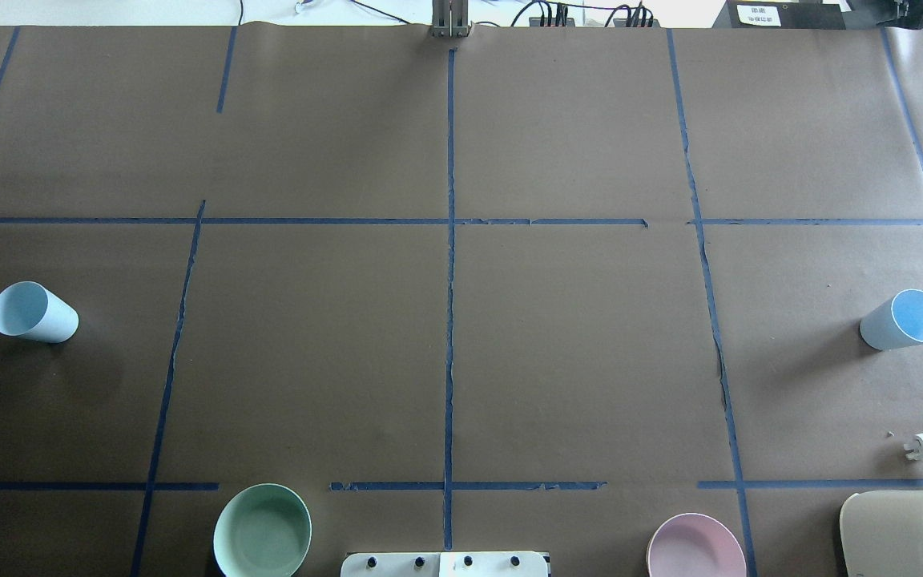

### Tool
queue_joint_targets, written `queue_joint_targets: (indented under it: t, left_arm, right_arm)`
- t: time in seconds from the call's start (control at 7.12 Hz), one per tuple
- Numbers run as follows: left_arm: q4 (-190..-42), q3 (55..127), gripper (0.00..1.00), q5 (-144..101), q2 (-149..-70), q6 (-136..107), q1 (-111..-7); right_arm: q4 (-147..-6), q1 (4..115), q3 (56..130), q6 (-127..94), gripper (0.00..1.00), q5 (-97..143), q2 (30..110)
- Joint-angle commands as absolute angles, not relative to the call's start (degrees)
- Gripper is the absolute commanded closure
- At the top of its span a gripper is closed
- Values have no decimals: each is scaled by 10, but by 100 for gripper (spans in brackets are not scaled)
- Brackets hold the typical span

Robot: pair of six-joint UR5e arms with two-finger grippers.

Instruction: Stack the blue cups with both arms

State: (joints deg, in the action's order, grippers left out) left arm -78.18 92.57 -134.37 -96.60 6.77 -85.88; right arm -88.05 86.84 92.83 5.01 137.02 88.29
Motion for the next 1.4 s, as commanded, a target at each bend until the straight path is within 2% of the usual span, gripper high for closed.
queue_joint_targets:
  t: [0.0, 0.28, 0.42, 0.7, 0.98, 1.26]
  left_arm:
    - [-837, 942, 0, -1344, -949, 6, -802]
    - [-863, 1010, 0, -1343, -942, -158, -709]
    - [-899, 1019, 0, -1334, -922, -203, -668]
    - [-992, 999, 0, -1303, -892, -249, -631]
    - [-1006, 998, 0, -1305, -890, -270, -613]
    - [-1019, 967, 1, -1304, -895, -269, -592]
  right_arm:
    - [-878, 866, 927, 50, 0, 1371, 883]
    - [-877, 865, 926, 51, 0, 1372, 884]
    - [-877, 864, 925, 50, 0, 1371, 884]
    - [-876, 862, 926, 51, 0, 1371, 884]
    - [-876, 857, 927, 51, 0, 1371, 884]
    - [-876, 844, 925, 50, 0, 1368, 885]
